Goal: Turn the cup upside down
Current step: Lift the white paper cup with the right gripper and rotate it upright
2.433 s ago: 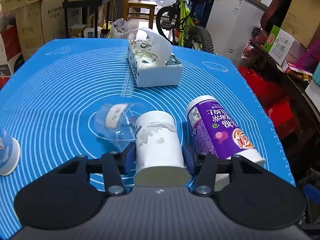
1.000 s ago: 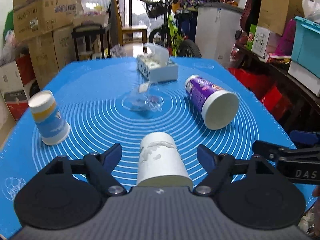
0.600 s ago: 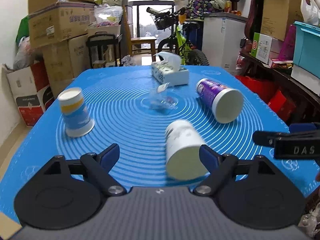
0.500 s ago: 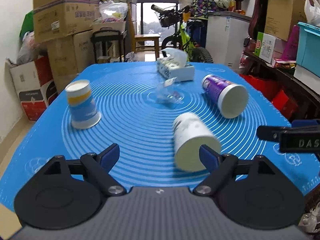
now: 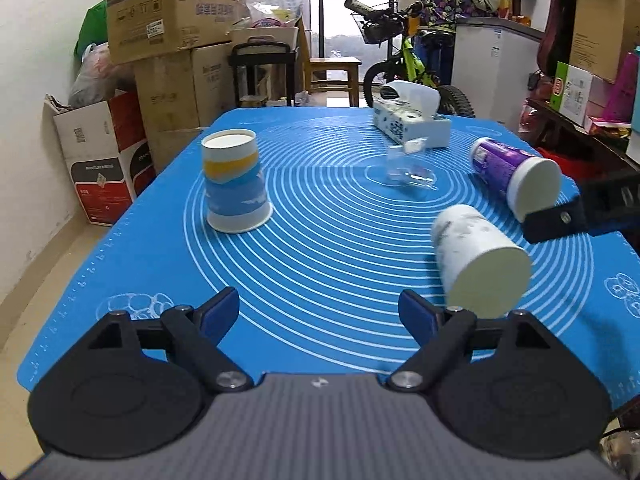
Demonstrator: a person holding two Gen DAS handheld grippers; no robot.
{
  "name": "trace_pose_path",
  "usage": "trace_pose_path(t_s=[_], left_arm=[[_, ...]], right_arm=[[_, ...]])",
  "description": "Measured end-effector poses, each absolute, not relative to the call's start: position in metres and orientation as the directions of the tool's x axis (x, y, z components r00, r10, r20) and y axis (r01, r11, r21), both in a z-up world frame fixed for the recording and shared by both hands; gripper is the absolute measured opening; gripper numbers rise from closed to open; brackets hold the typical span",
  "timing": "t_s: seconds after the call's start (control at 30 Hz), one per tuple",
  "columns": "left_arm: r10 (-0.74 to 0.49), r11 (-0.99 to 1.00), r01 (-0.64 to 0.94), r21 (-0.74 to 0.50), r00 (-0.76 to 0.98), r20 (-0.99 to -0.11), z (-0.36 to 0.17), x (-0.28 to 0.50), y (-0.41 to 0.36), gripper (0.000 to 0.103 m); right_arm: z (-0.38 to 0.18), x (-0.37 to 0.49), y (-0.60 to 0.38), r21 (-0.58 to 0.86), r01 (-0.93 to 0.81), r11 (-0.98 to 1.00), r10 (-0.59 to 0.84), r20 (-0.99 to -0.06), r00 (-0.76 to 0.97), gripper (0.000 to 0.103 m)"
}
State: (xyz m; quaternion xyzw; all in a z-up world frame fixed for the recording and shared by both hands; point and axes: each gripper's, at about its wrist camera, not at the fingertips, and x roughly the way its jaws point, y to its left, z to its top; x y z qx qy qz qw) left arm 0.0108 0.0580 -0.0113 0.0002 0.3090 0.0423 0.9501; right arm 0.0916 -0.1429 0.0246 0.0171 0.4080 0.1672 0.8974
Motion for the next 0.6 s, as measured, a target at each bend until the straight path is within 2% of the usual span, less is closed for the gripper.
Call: trace_pose_path(t_s=[0.13, 0.37, 0.53, 0.6], left_arm=[[0.092, 0.995, -0.094, 0.027, 0.805, -0.586, -0.012, 0.018, 0.065, 0.086], [0.113, 0.993, -0.104, 0.049, 0.799, -0.59, -0.016, 0.033, 0.074, 0.086], [0.107, 0.993, -0.112, 0.029, 0.794, -0.598, -0.016, 0.036, 0.078, 0.086], [0.104, 0.994, -0.11, 0.026, 0.793, -0.6, -0.016, 0.037, 0.079, 0.086]], right_arm=[[0.027, 0.124, -0.125, 0.223, -0.291, 0.931, 0.349, -0.779, 0.521, 0.101], [0.012, 0.172, -0.096, 0.247, -0.273, 0.93, 0.338, -0.864, 0.372, 0.092], [-0.009, 0.191, -0.085, 0.262, -0.253, 0.931, 0.329, -0.904, 0.272, 0.077], [-0.014, 0.194, -0.083, 0.285, -0.256, 0.924, 0.346, -0.907, 0.24, 0.066]])
